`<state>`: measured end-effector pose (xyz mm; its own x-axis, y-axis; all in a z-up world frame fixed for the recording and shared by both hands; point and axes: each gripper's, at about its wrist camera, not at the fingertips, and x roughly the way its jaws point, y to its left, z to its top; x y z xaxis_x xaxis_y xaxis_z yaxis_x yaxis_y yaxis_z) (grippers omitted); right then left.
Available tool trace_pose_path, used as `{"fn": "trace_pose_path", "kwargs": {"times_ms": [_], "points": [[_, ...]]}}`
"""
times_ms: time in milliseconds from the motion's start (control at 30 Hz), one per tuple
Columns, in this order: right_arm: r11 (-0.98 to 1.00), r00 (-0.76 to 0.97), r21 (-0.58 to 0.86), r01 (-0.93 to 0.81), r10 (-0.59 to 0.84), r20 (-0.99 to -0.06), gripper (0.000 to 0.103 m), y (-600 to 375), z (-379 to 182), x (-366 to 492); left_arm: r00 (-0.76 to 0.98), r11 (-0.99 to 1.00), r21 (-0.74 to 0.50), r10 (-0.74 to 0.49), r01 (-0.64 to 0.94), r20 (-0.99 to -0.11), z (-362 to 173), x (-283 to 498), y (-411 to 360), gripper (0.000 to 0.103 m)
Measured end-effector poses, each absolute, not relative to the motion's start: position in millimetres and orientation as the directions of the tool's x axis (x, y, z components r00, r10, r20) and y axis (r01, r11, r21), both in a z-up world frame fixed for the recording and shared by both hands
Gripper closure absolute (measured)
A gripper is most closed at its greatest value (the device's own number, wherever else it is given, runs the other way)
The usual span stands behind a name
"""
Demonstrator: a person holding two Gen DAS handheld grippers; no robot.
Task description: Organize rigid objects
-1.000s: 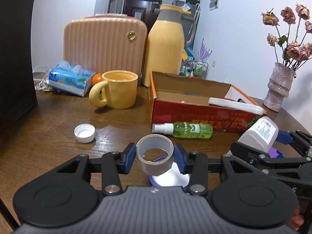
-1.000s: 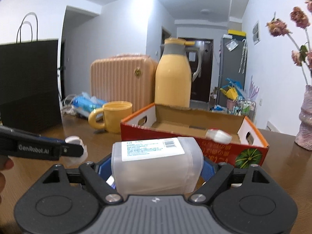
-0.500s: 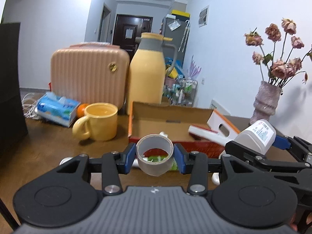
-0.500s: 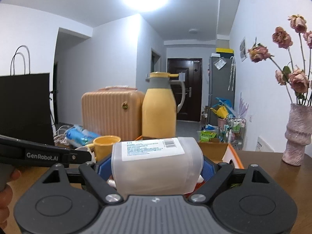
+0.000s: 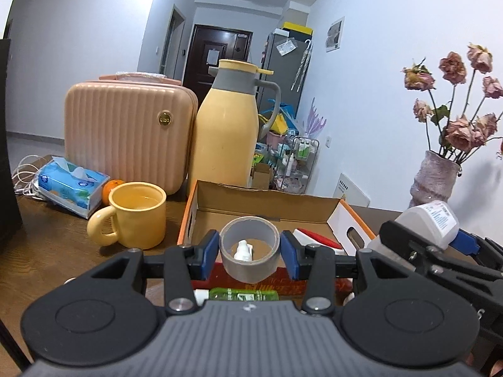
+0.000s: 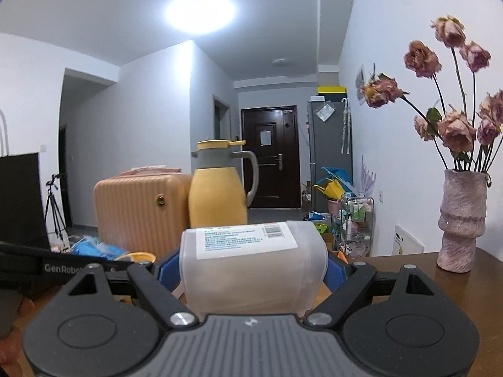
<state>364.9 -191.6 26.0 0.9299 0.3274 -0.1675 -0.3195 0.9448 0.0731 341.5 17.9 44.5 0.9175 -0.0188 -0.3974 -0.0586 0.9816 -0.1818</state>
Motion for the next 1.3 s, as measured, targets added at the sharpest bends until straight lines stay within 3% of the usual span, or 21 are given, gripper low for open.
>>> {"fn": "trace_pose_path", "kwargs": {"times_ms": [1300], "points": [[0.967,0.915,0.024,-0.254,0.248,-0.317,0.016,-186.4,2.5,501.1,0.887,0.989,-0.116,0.029,-0.093,-0.462,18.5,483.7,7.4,0.060]]}}
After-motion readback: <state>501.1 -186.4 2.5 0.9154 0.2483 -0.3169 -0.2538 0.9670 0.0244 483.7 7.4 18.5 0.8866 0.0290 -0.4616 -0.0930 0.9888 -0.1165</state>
